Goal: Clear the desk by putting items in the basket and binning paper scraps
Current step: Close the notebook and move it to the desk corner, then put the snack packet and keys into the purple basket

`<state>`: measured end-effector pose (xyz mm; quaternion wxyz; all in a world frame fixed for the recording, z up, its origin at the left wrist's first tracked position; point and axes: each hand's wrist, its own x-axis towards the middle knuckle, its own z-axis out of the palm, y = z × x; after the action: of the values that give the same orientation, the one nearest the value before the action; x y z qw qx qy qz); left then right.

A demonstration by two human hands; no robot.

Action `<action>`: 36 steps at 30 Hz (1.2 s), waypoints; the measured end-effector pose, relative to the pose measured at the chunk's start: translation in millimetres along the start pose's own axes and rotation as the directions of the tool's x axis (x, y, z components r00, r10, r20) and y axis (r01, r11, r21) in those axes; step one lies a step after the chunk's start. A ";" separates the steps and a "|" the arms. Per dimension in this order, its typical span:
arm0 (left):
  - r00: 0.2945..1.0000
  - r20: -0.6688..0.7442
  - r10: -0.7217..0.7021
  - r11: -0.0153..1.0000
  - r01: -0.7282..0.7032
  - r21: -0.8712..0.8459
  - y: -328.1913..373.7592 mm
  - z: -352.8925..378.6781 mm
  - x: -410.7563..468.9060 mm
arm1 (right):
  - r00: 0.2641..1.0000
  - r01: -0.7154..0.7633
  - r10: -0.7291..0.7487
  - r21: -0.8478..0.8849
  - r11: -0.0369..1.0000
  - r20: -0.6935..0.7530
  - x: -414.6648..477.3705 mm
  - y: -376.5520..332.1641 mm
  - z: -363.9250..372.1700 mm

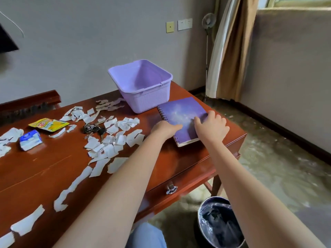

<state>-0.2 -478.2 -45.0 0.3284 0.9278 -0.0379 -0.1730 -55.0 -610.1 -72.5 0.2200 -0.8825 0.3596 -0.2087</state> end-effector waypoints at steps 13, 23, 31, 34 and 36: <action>0.997 -0.081 0.009 0.930 0.022 0.366 7.5 19.5 17.7 | 0.992 0.119 -0.123 -0.133 0.984 -0.028 15.8 11.1 23.7; 0.917 -0.397 0.030 0.998 -0.002 0.070 -47.3 -54.6 -18.0 | 0.904 0.419 -0.407 -0.088 0.904 0.129 -45.2 -59.6 7.7; 0.890 -0.456 -0.001 0.999 0.025 0.047 -140.9 -150.2 -52.1 | 0.810 0.553 -0.545 0.031 0.833 0.217 -130.2 -172.7 23.1; 0.886 -0.464 -0.022 0.995 0.066 0.080 -185.0 -185.2 -57.1 | 0.769 0.577 -0.567 0.060 0.815 0.295 -152.3 -208.0 38.4; 0.872 -0.488 -0.031 0.991 0.091 0.100 -212.1 -206.3 -55.5 | 0.751 0.578 -0.563 0.069 0.813 0.345 -161.0 -228.0 52.4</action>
<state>9.9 -179.2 -11.1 0.2656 0.9602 0.0646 0.0575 -9.0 -333.6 -26.3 0.1876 -0.9768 0.0323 -0.0980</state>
